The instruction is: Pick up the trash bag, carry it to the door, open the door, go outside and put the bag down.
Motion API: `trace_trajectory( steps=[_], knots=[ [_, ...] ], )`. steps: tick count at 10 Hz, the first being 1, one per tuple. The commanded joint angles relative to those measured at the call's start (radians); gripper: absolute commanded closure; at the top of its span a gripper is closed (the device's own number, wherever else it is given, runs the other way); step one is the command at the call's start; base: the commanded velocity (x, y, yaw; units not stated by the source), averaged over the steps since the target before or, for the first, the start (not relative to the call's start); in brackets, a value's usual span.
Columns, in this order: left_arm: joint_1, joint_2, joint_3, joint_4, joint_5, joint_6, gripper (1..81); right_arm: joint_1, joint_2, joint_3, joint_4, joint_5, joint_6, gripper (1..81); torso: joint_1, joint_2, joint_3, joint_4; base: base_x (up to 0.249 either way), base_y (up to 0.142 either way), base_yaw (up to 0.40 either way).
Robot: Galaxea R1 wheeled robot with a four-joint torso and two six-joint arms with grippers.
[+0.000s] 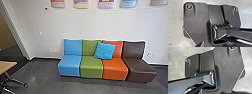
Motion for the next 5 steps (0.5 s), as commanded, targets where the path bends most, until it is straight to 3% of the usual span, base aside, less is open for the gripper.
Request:
trace_trajectory(
  steps=[1,5],
  knots=[
    [-0.025,-0.006,0.005,-0.001,0.062,0.004,1.0,0.023,-0.004,0.006,0.006,-0.061,-0.001,1.0,0.0,0.0,0.0,0.0,0.0,0.0,0.0],
    [-0.025,-0.049,0.03,0.0,0.062,-0.003,1.0,0.018,-0.044,0.075,0.011,-0.073,0.001,1.0,0.0,0.0,0.0,0.0,0.0,0.0,0.0]
  ],
)
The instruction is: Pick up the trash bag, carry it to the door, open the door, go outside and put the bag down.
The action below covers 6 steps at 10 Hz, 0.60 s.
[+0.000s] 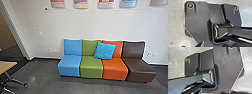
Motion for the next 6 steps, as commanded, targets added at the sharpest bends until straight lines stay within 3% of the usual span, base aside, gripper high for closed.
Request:
trace_trajectory(
  steps=[1,4,5,6],
  knots=[
    [-0.028,-0.054,0.043,0.0,0.058,-0.003,1.0,0.03,-0.063,0.117,0.011,-0.092,0.004,1.0,0.0,0.0,0.0,0.0,0.0,0.0,0.0],
    [-0.028,-0.142,0.186,0.0,0.058,-0.003,1.0,0.038,-0.166,0.27,0.011,-0.094,0.005,1.0,0.0,0.0,0.0,0.0,0.0,0.0,0.0],
    [-0.03,-0.163,0.214,0.0,0.056,-0.003,1.0,0.044,-0.203,0.324,0.011,-0.097,0.005,1.0,0.064,-0.1,0.0,-0.022,0.0,0.0,0.0],
    [-0.03,-0.183,0.237,-0.003,0.056,-0.006,1.0,0.05,-0.253,0.398,0.011,-0.109,0.005,1.0,0.064,-0.1,-0.081,-0.043,0.0,0.0,0.0]
  ],
)
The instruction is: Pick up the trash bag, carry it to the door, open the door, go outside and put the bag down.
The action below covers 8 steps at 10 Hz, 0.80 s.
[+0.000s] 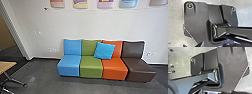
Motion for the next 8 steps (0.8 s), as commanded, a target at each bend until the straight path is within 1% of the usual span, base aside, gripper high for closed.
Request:
trace_trajectory(
  steps=[1,2,3,4,5,6,7,8],
  knots=[
    [-0.034,-0.068,0.055,-0.003,0.056,-0.006,1.0,0.048,-0.14,0.193,0.011,-0.083,0.004,1.0,0.063,-0.098,-0.079,-0.042,0.0,0.0,0.0],
    [-0.039,-0.074,0.055,-0.005,0.056,-0.009,1.0,0.056,-0.174,0.225,0.017,-0.083,0.005,1.0,0.076,-0.12,-0.102,-0.047,0.0,0.0,0.0],
    [-0.047,-0.081,0.055,-0.008,0.058,-0.023,1.0,0.065,-0.207,0.25,0.037,-0.083,0.011,1.0,0.098,-0.155,-0.133,-0.051,0.0,0.0,0.0],
    [-0.063,-0.091,0.055,-0.027,0.061,-0.032,1.0,0.076,-0.238,0.273,0.048,-0.083,0.011,1.0,0.119,-0.187,-0.162,-0.059,0.0,0.0,0.0],
    [-0.079,-0.094,0.055,-0.049,0.069,-0.032,1.0,0.085,-0.265,0.302,0.055,-0.084,0.011,1.0,0.143,-0.227,-0.197,-0.068,0.0,0.0,0.0],
    [-0.093,-0.098,0.055,-0.064,0.072,-0.032,1.0,0.097,-0.309,0.364,0.058,-0.084,0.011,1.0,0.168,-0.265,-0.203,-0.047,0.0,0.0,0.0],
    [-0.108,-0.1,0.053,-0.076,0.072,-0.032,1.0,0.105,-0.333,0.397,0.06,-0.084,0.011,1.0,0.188,-0.297,-0.169,-0.055,0.0,0.0,0.0],
    [-0.126,-0.103,0.053,-0.098,0.078,-0.032,1.0,0.117,-0.385,0.472,0.061,-0.083,0.01,1.0,0.204,-0.322,-0.188,-0.058,0.0,0.0,0.0]
  ],
)
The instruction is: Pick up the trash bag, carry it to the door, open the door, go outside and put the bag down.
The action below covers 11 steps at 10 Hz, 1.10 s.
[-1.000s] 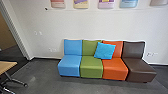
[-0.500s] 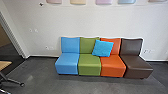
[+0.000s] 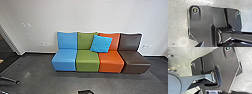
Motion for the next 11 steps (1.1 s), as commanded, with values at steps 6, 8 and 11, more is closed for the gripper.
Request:
trace_trajectory(
  steps=[6,8,11],
  knots=[
    [-0.124,-0.029,0.017,-0.111,0.16,-0.002,1.0,0.103,-0.207,0.222,0.032,-0.064,0.011,1.0,0.174,-0.274,-0.008,0.0,0.0,0.0,0.0],
    [-0.138,-0.031,0.033,-0.116,0.172,-0.002,1.0,0.129,-0.236,0.248,0.038,-0.065,0.016,1.0,0.224,-0.353,-0.008,0.0,0.0,0.0,0.0],
    [-0.164,-0.028,0.034,-0.128,0.188,-0.002,1.0,0.151,-0.258,0.277,0.044,-0.084,0.02,1.0,0.291,-0.461,-0.008,-0.001,0.0,0.0,0.0]
  ],
)
